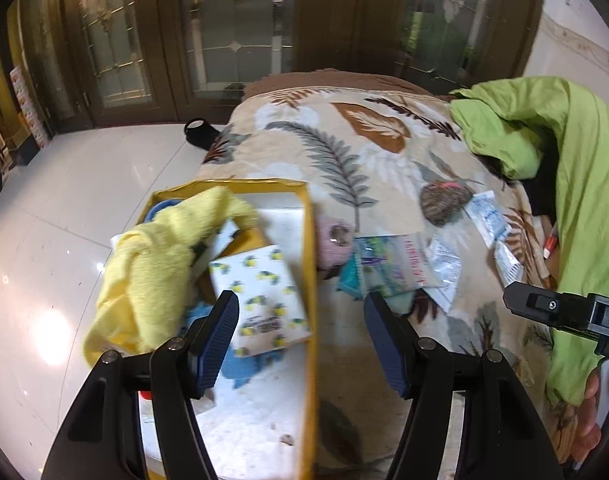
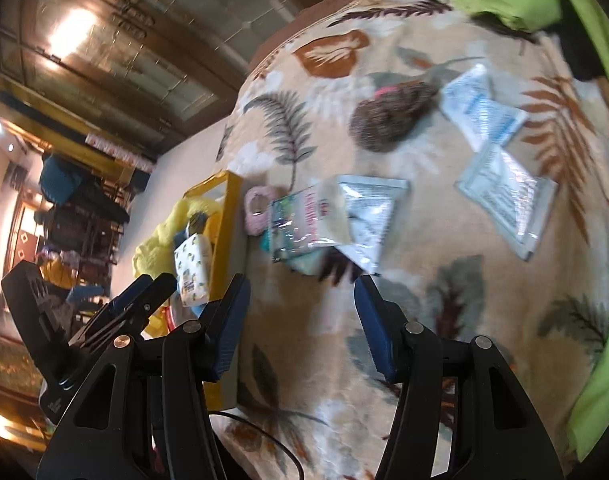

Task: Organize soft objects
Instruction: 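Move both tools back over the packets and pouch on the bed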

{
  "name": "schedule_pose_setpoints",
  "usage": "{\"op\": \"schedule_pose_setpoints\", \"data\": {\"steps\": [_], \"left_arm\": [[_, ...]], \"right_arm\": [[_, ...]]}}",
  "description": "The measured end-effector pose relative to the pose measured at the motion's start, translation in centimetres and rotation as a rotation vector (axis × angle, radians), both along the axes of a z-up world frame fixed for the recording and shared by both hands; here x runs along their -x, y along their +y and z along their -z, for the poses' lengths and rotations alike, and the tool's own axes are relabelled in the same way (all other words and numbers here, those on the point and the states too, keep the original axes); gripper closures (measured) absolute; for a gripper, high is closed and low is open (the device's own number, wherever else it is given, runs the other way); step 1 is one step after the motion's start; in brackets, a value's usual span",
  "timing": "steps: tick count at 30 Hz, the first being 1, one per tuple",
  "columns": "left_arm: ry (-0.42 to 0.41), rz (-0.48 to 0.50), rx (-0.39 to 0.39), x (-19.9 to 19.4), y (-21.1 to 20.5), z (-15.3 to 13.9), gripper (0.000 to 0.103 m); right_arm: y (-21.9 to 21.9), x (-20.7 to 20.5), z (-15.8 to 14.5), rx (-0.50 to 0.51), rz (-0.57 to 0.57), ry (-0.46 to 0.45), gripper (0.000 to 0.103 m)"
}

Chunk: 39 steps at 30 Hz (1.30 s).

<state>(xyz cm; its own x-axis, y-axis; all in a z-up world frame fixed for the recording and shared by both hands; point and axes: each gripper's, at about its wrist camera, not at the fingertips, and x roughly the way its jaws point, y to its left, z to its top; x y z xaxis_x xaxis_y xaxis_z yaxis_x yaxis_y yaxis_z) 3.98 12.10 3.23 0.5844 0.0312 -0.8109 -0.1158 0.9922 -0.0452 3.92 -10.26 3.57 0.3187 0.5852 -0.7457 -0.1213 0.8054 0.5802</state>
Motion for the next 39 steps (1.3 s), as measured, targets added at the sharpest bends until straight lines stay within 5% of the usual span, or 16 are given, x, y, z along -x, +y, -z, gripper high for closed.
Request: {"op": "schedule_pose_setpoints", "data": {"steps": [19, 39], "left_arm": [[0.01, 0.14, -0.001, -0.5, -6.2, -0.7, 0.038], [0.129, 0.177, 0.052, -1.3, -5.8, 3.1, 0.038]], "right_arm": [[-7.8, 0.9, 0.7, -0.019, 0.163, 0.007, 0.048], [-11.3, 0.8, 2.5, -0.028, 0.253, 0.049, 0.048]]}}
